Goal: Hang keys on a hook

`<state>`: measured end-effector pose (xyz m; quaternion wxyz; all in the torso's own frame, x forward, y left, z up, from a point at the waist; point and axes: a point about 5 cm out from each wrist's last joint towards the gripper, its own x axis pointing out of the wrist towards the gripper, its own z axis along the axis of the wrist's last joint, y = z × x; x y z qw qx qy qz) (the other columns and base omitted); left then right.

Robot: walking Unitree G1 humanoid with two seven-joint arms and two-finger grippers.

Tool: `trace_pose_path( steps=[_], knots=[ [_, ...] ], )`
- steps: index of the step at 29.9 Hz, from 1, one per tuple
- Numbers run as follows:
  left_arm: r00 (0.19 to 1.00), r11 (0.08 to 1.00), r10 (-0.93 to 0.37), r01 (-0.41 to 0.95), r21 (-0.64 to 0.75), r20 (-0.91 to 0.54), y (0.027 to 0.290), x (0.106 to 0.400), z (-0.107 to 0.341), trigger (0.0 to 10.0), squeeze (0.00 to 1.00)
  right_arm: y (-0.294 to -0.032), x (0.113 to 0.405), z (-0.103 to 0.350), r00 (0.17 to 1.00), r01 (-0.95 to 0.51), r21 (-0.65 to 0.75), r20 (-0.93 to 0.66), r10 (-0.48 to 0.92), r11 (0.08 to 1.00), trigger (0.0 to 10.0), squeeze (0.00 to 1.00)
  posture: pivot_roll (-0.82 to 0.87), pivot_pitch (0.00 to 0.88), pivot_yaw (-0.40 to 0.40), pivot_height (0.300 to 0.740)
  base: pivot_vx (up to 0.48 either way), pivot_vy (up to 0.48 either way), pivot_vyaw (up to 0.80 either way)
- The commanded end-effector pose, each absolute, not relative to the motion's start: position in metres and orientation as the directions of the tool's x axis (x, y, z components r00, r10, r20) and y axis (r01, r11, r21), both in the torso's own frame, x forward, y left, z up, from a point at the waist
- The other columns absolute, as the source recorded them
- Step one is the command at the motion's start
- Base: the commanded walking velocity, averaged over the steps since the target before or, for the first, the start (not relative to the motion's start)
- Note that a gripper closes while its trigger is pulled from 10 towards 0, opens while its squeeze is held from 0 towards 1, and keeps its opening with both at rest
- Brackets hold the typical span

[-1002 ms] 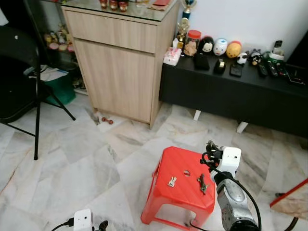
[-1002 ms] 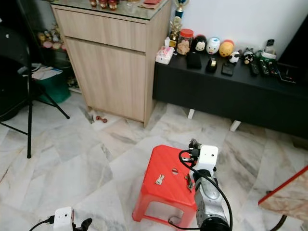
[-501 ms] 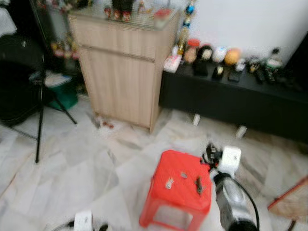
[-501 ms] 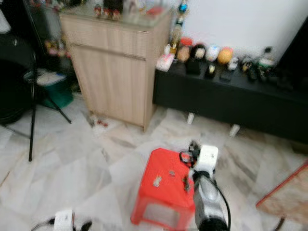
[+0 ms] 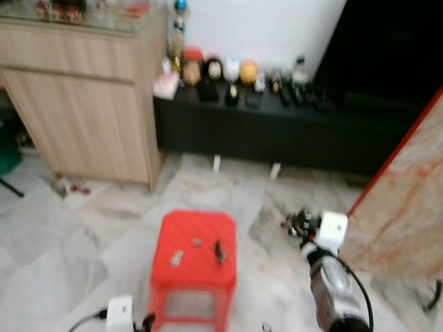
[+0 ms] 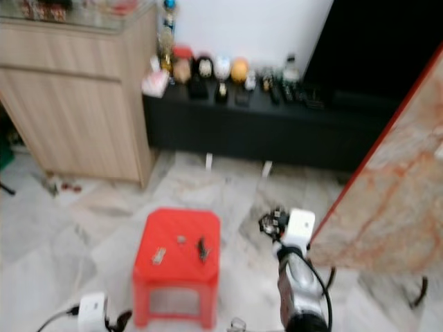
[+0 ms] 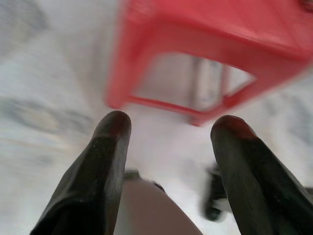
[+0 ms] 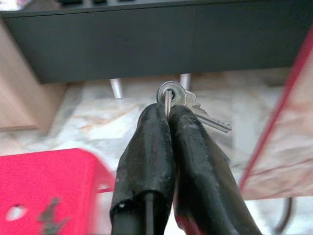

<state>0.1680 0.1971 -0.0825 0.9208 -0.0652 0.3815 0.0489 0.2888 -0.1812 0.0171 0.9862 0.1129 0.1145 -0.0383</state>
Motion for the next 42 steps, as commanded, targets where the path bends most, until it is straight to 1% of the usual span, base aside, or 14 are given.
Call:
trace_pose_path(
  steps=[1, 6, 11, 13, 21, 31, 33, 34, 35, 36, 37, 38, 41, 42],
  knots=[
    [0.694, 0.986, 0.057, -0.151, -0.068, -0.718, 0.204, 0.165, -0.083, 10.0, 0.0, -0.177, 0.293, 0.021, 0.975, 0.091, 0.22, -0.217, -0.042, 0.971, 10.0, 0.0, 0.08, 0.0, -0.128, 0.74, 0.0, -0.48, 0.0],
    [0.693, 0.986, 0.057, -0.153, -0.07, -0.718, 0.205, 0.165, -0.083, 10.0, 0.0, -0.176, 0.294, 0.023, 0.976, 0.089, 0.219, -0.212, -0.041, 0.972, 10.0, 0.0, 0.07, 0.0, -0.123, 0.74, 0.0, -0.48, 0.0],
    [0.694, 0.986, 0.054, -0.15, -0.071, -0.718, 0.205, 0.166, -0.083, 10.0, 0.0, -0.177, 0.295, 0.024, 0.977, 0.071, 0.182, -0.21, -0.032, 0.981, 10.0, 0.0, 0.07, 0.0, -0.119, 0.74, 0.0, -0.48, 0.0],
    [0.695, 0.986, 0.051, -0.148, -0.073, -0.717, 0.205, 0.166, -0.083, 10.0, 0.0, -0.181, 0.295, 0.027, 0.98, 0.1, 0.19, -0.191, -0.064, 0.977, 10.0, 0.0, 0.07, 0.0, -0.115, 0.74, 0.0, -0.48, 0.0],
    [0.696, 0.987, 0.043, -0.141, -0.078, -0.717, 0.204, 0.167, -0.083, 10.0, 0.0, -0.184, 0.298, 0.032, 0.983, 0.117, 0.187, -0.164, -0.086, 0.975, 10.0, 0.0, 0.06, 0.0, -0.111, 0.74, 0.0, -0.47, 0.0],
    [0.692, 0.986, 0.043, -0.147, -0.081, -0.721, 0.203, 0.167, -0.083, 10.0, 0.0, -0.191, 0.309, 0.052, 0.987, 0.154, 0.2, -0.086, -0.139, 0.968, 10.0, 0.0, 0.05, 0.007, -0.109, 0.74, 0.0, -0.031, 0.0],
    [0.691, 0.986, 0.043, -0.146, -0.081, -0.721, 0.203, 0.167, -0.083, 10.0, 0.0, -0.193, 0.311, 0.057, 0.989, 0.141, 0.152, -0.069, -0.132, 0.978, 10.0, 0.0, 0.05, 0.006, -0.108, 0.74, 0.0, 0.0, 0.0],
    [0.691, 0.986, 0.042, -0.146, -0.082, -0.722, 0.203, 0.167, -0.083, 10.0, 0.0, -0.185, 0.314, 0.056, 0.995, 0.037, 0.018, -0.092, -0.035, 0.999, 10.0, 0.0, 0.04, 0.006, -0.107, 0.74, 0.0, 0.0, 0.0],
    [0.689, 0.987, 0.04, -0.142, -0.081, -0.723, 0.203, 0.167, -0.083, 10.0, 0.0, -0.179, 0.314, 0.051, 0.988, -0.057, -0.11, -0.149, 0.04, 0.992, 10.0, 0.0, 0.04, 0.006, -0.106, 0.74, 0.0, 0.0, 0.0],
    [0.689, 0.987, 0.04, -0.142, -0.081, -0.723, 0.203, 0.167, -0.083, 10.0, 0.0, -0.179, 0.314, 0.051, 0.988, -0.057, -0.11, -0.149, 0.04, 0.992, 10.0, 0.0, 0.04, 0.006, -0.106, 0.74, 0.0, 0.0, 0.0],
    [0.688, 0.988, 0.035, -0.135, -0.08, -0.725, 0.202, 0.167, -0.083, 10.0, 0.0, -0.176, 0.312, 0.042, 0.97, -0.144, -0.234, -0.228, 0.09, 0.962, 10.0, 0.0, 0.04, 0.005, -0.107, 0.74, 0.0, 0.0, 0.0],
    [0.687, 0.988, 0.034, -0.133, -0.08, -0.725, 0.202, 0.167, -0.083, 10.0, 0.0, -0.178, 0.311, 0.04, 0.967, -0.144, -0.245, -0.242, 0.083, 0.959, 10.0, 0.0, 0.04, 0.005, -0.107, 0.74, 0.0, 0.0, 0.0],
    [0.687, 0.988, 0.031, -0.133, -0.083, -0.726, 0.201, 0.167, -0.083, 10.0, 0.0, -0.192, 0.31, 0.031, 0.944, -0.05, -0.263, -0.327, -0.04, 0.964, 10.0, 0.0, 0.04, 0.0, -0.107, 0.74, 0.0, 0.0, 0.0],
    [0.686, 0.988, 0.026, -0.127, -0.085, -0.727, 0.2, 0.167, -0.084, 10.0, 0.0, -0.193, 0.309, 0.028, 0.935, -0.06, -0.287, -0.351, -0.046, 0.956, 10.0, 0.0, 0.05, 0.0, -0.107, 0.74, 0.0, 0.0, 0.0]
  ],
)
